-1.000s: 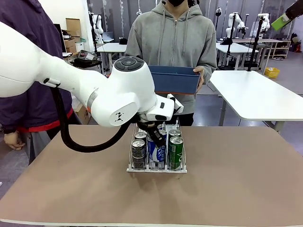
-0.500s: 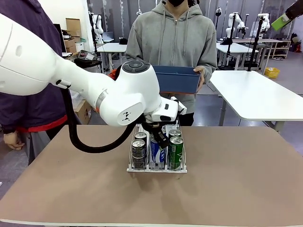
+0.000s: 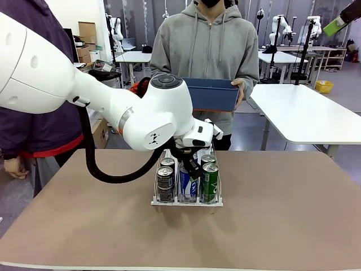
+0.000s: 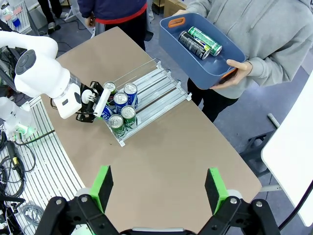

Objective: Fill the beverage cans into the dispenser.
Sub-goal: Place the picked Ionic drink in the line of the Automatic Can Dispenser with the same cans.

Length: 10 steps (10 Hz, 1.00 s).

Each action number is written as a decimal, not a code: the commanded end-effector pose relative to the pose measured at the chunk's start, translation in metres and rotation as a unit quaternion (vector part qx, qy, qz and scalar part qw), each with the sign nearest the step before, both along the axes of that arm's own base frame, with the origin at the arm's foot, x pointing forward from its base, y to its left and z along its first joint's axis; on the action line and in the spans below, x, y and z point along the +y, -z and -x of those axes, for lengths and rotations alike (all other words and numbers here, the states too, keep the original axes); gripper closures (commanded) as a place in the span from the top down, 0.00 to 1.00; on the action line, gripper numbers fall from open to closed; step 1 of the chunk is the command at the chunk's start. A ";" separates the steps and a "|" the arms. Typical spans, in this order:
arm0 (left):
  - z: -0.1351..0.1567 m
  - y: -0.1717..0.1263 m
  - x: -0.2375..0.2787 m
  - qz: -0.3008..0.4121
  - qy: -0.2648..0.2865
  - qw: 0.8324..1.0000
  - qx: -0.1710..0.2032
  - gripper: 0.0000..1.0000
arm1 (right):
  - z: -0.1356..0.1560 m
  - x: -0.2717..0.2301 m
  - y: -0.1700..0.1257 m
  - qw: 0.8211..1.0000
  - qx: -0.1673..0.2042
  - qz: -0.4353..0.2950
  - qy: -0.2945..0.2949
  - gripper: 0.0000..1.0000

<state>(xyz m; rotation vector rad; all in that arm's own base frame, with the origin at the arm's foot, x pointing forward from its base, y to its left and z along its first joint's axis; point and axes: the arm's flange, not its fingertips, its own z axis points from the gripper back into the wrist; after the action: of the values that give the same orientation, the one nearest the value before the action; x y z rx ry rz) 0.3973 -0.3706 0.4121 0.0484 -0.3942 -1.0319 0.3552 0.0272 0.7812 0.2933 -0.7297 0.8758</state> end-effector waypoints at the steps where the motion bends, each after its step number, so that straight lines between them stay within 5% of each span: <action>1: 0.000 0.000 0.000 0.000 0.000 1.000 0.000 0.57 | 0.001 0.000 0.001 1.000 0.001 0.000 -0.001 1.00; 5: -0.008 0.019 -0.003 -0.021 -0.003 0.999 0.033 0.57 | 0.001 0.000 0.001 1.000 0.001 0.000 -0.001 1.00; 8: 0.003 0.001 -0.001 -0.009 -0.012 1.000 0.012 0.92 | 0.001 0.000 0.001 1.000 0.001 0.000 -0.001 1.00; 10: 0.016 -0.018 0.003 0.009 -0.023 0.999 -0.024 1.00 | 0.001 0.000 0.001 1.000 0.001 0.000 -0.001 1.00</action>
<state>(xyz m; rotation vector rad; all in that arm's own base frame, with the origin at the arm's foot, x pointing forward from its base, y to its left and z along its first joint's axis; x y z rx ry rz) 0.3961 -0.3735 0.4248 0.0554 -0.3954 -1.0216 0.3552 0.0272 0.7811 0.2933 -0.7297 0.8758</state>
